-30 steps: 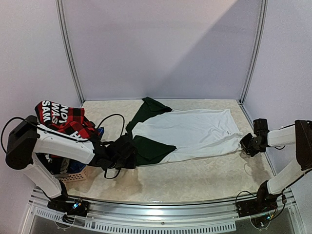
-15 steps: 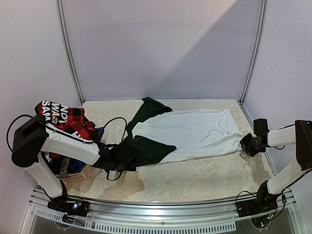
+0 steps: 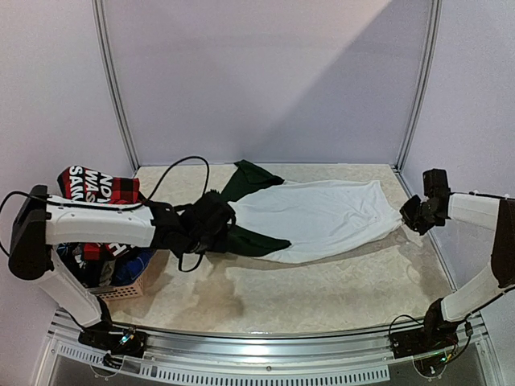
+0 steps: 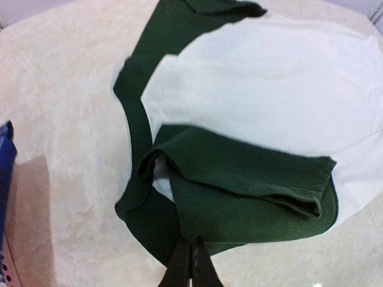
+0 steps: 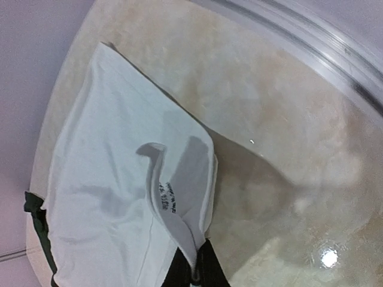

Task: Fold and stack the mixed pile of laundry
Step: Adjust the 1/3-folded T-shirt at the center of the board.

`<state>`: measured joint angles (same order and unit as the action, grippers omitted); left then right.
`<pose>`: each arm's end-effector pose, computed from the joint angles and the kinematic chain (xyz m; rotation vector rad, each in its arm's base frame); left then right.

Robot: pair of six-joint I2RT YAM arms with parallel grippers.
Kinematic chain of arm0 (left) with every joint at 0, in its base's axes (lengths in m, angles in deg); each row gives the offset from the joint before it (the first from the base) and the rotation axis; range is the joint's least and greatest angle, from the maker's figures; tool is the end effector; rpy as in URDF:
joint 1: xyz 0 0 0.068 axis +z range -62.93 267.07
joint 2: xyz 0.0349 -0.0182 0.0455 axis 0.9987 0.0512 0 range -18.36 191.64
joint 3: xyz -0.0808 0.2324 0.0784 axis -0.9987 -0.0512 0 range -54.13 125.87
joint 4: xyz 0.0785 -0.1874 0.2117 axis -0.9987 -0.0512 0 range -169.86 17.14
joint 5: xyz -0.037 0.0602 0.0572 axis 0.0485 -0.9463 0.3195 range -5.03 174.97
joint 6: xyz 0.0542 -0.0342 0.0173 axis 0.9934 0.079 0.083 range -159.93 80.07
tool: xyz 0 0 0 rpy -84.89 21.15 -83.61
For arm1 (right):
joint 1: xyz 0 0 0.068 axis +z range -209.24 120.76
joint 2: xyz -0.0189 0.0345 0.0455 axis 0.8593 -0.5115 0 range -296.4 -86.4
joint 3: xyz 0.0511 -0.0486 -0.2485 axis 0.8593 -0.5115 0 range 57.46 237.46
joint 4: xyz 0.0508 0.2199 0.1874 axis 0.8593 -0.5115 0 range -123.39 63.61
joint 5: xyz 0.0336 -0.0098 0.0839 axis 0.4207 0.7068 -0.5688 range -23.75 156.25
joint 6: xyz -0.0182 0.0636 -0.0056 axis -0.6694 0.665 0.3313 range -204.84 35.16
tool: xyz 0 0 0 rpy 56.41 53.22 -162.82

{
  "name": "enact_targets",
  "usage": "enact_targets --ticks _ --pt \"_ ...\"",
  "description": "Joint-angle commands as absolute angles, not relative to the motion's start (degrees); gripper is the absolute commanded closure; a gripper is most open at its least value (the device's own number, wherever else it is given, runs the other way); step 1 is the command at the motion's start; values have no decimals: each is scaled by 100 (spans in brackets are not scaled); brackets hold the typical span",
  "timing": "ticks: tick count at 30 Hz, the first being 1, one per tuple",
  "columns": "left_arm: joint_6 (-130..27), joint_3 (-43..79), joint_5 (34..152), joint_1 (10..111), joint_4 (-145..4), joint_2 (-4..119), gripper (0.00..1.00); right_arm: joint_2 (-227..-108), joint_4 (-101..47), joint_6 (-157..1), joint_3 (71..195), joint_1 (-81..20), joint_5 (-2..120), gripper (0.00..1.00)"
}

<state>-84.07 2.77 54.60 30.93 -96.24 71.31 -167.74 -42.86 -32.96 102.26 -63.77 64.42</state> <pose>0.2183 -0.2774 0.1628 0.0528 2.3735 -0.1412 0.3175 -0.0234 0.1408 1.1871 2.2419 0.3779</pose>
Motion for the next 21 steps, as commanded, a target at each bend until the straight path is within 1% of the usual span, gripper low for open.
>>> enact_targets --ticks 1,3,5,7,9,13,21 --pt "-7727 1275 5133 3543 -10578 6844 100 -16705 -5350 -3671 11436 -6415 6579 100" --pt "-7571 1629 4898 3556 -10865 6630 100 -16594 -5585 -3754 11632 -6483 6513 100" --pt "-7531 1598 4723 3556 -10939 6344 100 -16222 -5659 -3781 11500 -6521 6695 100" --pt "-7578 1374 4664 3547 -10962 6148 100 -15922 -5762 -3790 11230 -6529 6959 100" --pt "-7741 1029 4887 3529 -10901 6137 100 -15657 -5757 -3763 10735 -6562 7035 100" --pt "-8112 278 5220 3348 -10637 6325 100 -15287 -5404 -3589 9784 -6600 6857 100" --pt "-8508 -192 5198 2823 -10771 6534 100 -14915 -5398 -3615 9154 -6596 6688 100"
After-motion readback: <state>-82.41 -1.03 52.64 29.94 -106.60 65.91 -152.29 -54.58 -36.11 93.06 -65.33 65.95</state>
